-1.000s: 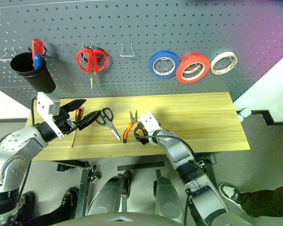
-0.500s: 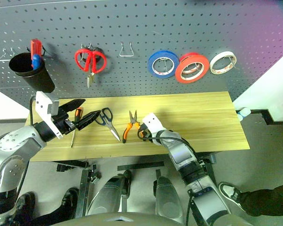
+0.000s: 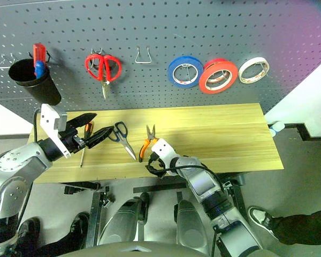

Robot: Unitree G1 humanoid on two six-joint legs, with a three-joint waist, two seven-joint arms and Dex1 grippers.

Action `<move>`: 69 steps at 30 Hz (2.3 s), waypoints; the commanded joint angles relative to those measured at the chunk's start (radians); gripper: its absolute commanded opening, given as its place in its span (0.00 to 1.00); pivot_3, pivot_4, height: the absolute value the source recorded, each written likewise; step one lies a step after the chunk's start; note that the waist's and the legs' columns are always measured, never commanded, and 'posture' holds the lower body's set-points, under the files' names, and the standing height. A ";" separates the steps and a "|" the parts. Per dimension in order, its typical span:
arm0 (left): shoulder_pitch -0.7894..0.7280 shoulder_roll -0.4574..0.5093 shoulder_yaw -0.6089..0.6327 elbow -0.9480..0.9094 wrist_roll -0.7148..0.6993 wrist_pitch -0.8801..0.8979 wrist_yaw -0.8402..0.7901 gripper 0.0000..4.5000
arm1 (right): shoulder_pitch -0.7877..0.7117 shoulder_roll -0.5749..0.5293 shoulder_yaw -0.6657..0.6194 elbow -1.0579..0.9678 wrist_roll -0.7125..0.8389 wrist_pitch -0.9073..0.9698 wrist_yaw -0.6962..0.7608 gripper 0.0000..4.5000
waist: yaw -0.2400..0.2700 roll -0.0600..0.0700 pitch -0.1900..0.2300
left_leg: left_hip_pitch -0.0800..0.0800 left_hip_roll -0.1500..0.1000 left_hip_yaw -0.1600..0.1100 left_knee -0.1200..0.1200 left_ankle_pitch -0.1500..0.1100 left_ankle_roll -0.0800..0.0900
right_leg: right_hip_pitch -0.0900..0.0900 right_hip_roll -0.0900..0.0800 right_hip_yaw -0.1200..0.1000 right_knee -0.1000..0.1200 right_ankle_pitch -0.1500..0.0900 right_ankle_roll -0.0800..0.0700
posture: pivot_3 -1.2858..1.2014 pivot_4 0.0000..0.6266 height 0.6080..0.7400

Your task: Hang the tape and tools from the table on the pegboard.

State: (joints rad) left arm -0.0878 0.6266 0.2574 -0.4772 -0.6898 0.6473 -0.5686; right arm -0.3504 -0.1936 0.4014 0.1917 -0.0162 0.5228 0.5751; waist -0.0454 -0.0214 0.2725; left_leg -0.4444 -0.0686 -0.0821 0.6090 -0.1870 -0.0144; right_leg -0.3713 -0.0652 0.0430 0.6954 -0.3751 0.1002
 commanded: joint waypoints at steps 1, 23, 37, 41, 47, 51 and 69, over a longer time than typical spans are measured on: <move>-0.006 0.009 0.019 -0.035 -0.015 -0.004 -0.005 1.00 | -0.001 0.002 -0.014 -0.002 0.001 0.013 -0.001 0.78 | 0.000 0.000 0.000 | 0.000 0.000 0.000 0.000 0.000 0.000 | 0.000 0.000 0.000 0.000 0.000 0.000 | 0.51 0.46 1.00; -0.017 0.000 0.011 -0.030 -0.012 -0.005 0.000 1.00 | -0.194 -0.014 -0.113 0.300 -0.085 -0.082 -0.168 0.18 | -0.002 0.000 0.000 | 0.000 0.000 0.000 -0.003 0.000 0.000 | 0.001 0.000 0.000 -0.004 0.000 0.000 | 0.51 0.46 1.00; 0.003 0.004 0.027 -0.044 -0.018 -0.006 0.007 1.00 | -0.351 0.094 -0.203 0.510 -0.044 -0.232 -0.190 0.18 | -0.012 0.000 0.000 | 0.000 0.000 0.000 -0.003 0.000 0.000 | 0.005 0.001 -0.001 -0.004 0.000 0.000 | 0.52 0.45 1.00; 0.008 0.005 0.034 -0.044 -0.019 -0.006 0.006 1.00 | -0.378 0.153 -0.207 0.552 -0.044 -0.252 -0.211 0.18 | -0.014 0.000 0.000 | 0.000 0.000 0.000 -0.003 0.000 0.000 | 0.004 0.001 -0.001 -0.004 0.000 0.000 | 0.52 0.44 1.00; 0.012 0.001 0.031 -0.052 -0.017 -0.005 0.011 1.00 | -0.426 0.179 -0.227 0.616 -0.052 -0.321 -0.245 0.18 | -0.022 0.000 0.001 | 0.000 0.000 0.000 -0.004 0.000 0.000 | 0.004 0.001 -0.001 -0.004 0.000 0.000 | 0.52 0.44 1.00; 0.012 -0.002 0.033 -0.054 -0.019 -0.005 0.016 1.00 | -0.392 0.153 -0.244 0.550 -0.035 -0.312 -0.224 0.18 | -0.021 0.000 0.000 | 0.000 0.000 0.000 -0.004 0.000 0.000 | 0.003 0.001 -0.001 -0.004 0.000 0.000 | 0.52 0.44 1.00; -0.017 -0.006 0.003 -0.007 -0.009 -0.016 -0.014 1.00 | 0.010 -0.018 -0.254 -0.348 0.331 0.277 0.077 0.82 | -0.024 0.002 0.002 | 0.000 0.001 0.001 -0.009 0.000 0.000 | 0.003 0.000 0.000 -0.008 0.000 0.000 | 0.50 0.46 1.00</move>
State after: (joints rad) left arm -0.0936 0.6183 0.2527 -0.4720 -0.6935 0.6463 -0.5707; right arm -0.3608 -0.2024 0.1190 -0.0919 0.2741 0.7780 0.6164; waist -0.0690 -0.0194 0.2741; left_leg -0.4449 -0.0679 -0.0816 0.5997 -0.1868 -0.0144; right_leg -0.3680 -0.0651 0.0428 0.6861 -0.3747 0.1002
